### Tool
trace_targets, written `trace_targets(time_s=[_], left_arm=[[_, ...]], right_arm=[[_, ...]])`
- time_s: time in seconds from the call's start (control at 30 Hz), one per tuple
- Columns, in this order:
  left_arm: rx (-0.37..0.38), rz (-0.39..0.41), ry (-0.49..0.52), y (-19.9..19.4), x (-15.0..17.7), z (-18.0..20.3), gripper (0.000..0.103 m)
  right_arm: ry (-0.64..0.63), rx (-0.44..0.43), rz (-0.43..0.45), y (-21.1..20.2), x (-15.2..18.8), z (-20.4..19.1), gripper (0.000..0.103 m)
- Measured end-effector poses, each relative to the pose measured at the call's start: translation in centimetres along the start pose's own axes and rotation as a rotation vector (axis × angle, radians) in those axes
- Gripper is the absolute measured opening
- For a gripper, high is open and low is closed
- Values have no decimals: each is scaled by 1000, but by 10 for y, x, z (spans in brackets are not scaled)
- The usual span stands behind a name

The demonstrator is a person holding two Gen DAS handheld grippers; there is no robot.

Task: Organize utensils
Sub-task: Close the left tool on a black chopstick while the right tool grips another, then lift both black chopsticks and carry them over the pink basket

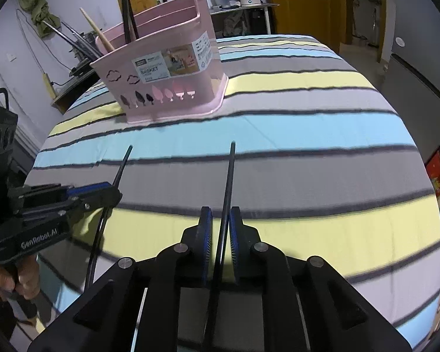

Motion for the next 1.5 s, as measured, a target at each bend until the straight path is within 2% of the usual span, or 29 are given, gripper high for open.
trace_targets(time_s=[0.23,0.4,0.6,0.83,1.23,1.37,1.5], left_arm=[[-18,15,-20,5,-2,0,12],[-48,19,9,10,-3,7,11],[-15,26,5,0,-10,10,8],[-2,96,44,-39,-26,20,6],[5,239,136,-119,-61,47,5],[8,266,154,-133,-63,52,5],[12,263,153,-137,-54,46,5]], right_arm=[[-28,14,-27,16,-18,-6,12],[-31,22,-30,16,-19,-5,6],[-28,-8,-18,5,-24,-7,5],[-25,-23,53,-28,-35,-7,5],[-24,-22,246,-117,-70,-10,5],[-25,-18,291,-138,-73,-13,5],[-30,-15,299,-147,-67,-17,5]])
Point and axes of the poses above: each gripper's, at about its wrist camera, not at the fingertips, and y roughly the way its jaws point, z to its right, x to its underside, the point moved 1 cm from there along y, roughly the way its jaws point, and after that the axes turned 13 degrees about x, right-handed, at the moved point
